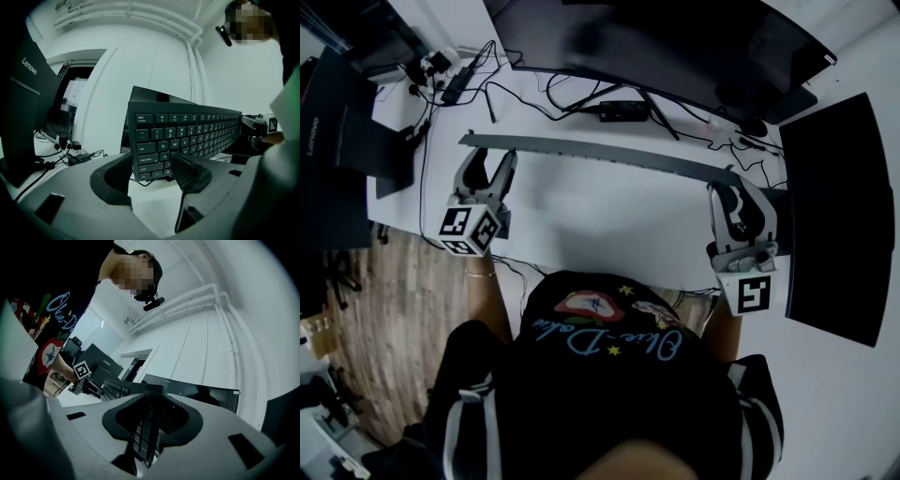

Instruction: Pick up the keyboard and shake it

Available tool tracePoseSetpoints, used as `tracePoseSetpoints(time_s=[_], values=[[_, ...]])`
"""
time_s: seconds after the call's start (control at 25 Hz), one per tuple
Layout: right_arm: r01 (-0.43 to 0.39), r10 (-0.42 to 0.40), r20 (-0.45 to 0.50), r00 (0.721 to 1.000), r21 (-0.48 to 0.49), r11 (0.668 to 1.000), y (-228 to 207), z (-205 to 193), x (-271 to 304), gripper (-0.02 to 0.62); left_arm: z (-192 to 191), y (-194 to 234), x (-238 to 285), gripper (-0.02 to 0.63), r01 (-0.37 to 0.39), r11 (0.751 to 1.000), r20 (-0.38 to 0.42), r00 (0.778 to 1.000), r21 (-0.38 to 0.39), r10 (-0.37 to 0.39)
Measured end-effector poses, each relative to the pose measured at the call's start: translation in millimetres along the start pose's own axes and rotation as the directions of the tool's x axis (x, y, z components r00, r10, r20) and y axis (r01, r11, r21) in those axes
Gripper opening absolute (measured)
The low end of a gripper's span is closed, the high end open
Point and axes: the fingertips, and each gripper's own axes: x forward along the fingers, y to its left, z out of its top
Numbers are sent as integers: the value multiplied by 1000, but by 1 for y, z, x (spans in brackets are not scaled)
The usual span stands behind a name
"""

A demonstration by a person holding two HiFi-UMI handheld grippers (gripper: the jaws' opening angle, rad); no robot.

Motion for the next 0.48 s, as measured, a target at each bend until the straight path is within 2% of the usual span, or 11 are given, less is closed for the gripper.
tracePoseSetpoints(time_s=[0.48], values=[[34,-27,-76,997,94,995,1,-31,-17,100,-24,-8,1,236,14,1000,-92,996,16,-13]])
